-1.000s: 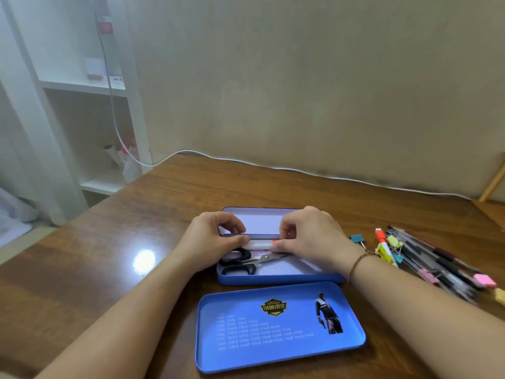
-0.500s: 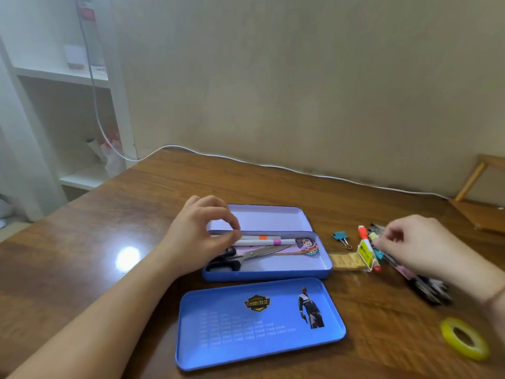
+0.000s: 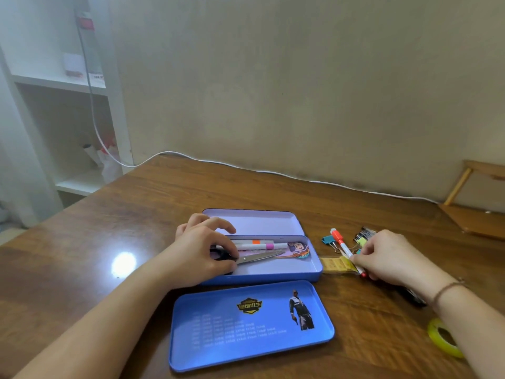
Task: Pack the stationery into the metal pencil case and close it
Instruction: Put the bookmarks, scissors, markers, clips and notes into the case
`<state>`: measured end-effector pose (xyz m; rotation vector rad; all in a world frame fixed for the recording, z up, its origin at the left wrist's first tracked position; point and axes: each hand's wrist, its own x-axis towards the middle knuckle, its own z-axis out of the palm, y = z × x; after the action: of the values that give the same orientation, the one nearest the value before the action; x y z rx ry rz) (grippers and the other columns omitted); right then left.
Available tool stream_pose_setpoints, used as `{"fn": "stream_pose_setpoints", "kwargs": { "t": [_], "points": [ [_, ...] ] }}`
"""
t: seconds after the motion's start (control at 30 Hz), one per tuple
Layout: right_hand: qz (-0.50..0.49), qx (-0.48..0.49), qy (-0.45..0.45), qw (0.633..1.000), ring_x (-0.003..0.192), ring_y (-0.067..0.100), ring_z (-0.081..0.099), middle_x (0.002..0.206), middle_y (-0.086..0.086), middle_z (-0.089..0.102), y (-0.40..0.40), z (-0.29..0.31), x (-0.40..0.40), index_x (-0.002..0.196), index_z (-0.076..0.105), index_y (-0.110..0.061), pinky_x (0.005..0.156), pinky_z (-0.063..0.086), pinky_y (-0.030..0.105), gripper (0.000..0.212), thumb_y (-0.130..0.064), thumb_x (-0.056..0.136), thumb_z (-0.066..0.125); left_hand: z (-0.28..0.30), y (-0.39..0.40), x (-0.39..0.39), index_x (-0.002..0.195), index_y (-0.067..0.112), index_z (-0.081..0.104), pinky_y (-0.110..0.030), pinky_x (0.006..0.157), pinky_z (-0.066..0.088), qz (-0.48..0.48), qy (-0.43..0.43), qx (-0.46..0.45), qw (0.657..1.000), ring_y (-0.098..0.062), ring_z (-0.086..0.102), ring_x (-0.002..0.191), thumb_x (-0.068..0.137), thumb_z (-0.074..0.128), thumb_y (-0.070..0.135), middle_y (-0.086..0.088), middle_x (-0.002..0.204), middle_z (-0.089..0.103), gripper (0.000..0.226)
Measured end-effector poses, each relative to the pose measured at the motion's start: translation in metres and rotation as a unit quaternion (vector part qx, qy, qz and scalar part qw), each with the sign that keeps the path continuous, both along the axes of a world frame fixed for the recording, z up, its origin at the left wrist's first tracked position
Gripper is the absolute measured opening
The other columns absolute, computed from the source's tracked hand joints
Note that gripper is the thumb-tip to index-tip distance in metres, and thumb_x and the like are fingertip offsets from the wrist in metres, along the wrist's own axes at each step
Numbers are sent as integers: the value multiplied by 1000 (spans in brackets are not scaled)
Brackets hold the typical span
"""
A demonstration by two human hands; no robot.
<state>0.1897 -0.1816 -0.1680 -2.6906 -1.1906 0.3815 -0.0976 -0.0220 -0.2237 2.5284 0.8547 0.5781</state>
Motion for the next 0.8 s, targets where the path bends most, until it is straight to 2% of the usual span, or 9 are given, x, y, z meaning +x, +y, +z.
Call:
{"fn": "stream_pose_setpoints", "kwargs": {
  "t": [0.1,0.23,0.33,0.43,0.5,0.57,0.63,0.73,0.8],
  "points": [
    [33,-1,-25,999,59,8,65,60,-2,70,-1,0,-1,64,73,-19,50,44,19,26,-32,86,69,0,1,-1,83,44,73,-40,108,21,-14,3,-11,1000,-4,27,125,71,64,53,30,123,49,18],
    [39,44,-45,997,56,15,66,54,1,69,-7,-1,8,51,70,-17,51,49,27,33,-22,84,69,-1,1,-2,87,45,71,-42,107,25,-15,-8,-11,1000,-3,30,123,67,53,66,30,119,51,34],
    [40,107,-73,991,46,18,63,48,1,67,-12,13,12,58,72,-19,49,49,30,29,-28,85,69,-2,1,-3,93,43,71,-42,108,26,-5,-30,-2,1000,-3,32,121,67,50,67,30,116,54,42],
    [137,166,-70,974,57,11,62,61,-6,68,-7,30,-1,68,71,-29,54,50,32,18,-32,85,69,-2,2,-2,92,41,70,-43,107,27,20,-39,0,999,-6,32,120,69,53,60,28,115,54,34],
    [236,149,-79,957,56,7,56,61,-10,65,1,31,-17,74,70,-32,56,46,29,14,-39,86,66,-1,4,-2,88,43,69,-44,107,28,32,-43,1,999,-8,32,120,75,60,49,26,116,56,17],
    [319,84,-143,933,58,6,51,61,-16,60,14,24,-32,83,68,-36,55,41,28,18,-50,88,58,0,5,-3,87,44,68,-46,106,30,40,-44,4,998,-10,34,119,77,65,44,25,115,57,10],
    [374,39,-204,904,68,6,54,73,-18,62,28,13,-41,96,65,-39,61,40,27,24,-55,92,46,0,6,-3,87,41,70,-46,105,31,52,-43,4,998,-10,35,117,76,65,45,24,113,57,13],
    [413,29,-248,876,85,11,62,94,-14,71,45,-2,-45,105,61,-37,70,48,31,30,-55,95,39,0,6,-3,88,40,71,-47,105,35,56,-54,-1,997,-10,37,115,72,56,47,23,110,59,23],
    [424,29,-272,863,88,14,63,97,-11,70,54,-5,-47,107,61,-35,67,46,29,30,-51,97,38,-1,6,-4,86,45,68,-48,104,37,44,-82,-9,996,-11,40,115,69,50,49,24,110,59,25]
  ]
}}
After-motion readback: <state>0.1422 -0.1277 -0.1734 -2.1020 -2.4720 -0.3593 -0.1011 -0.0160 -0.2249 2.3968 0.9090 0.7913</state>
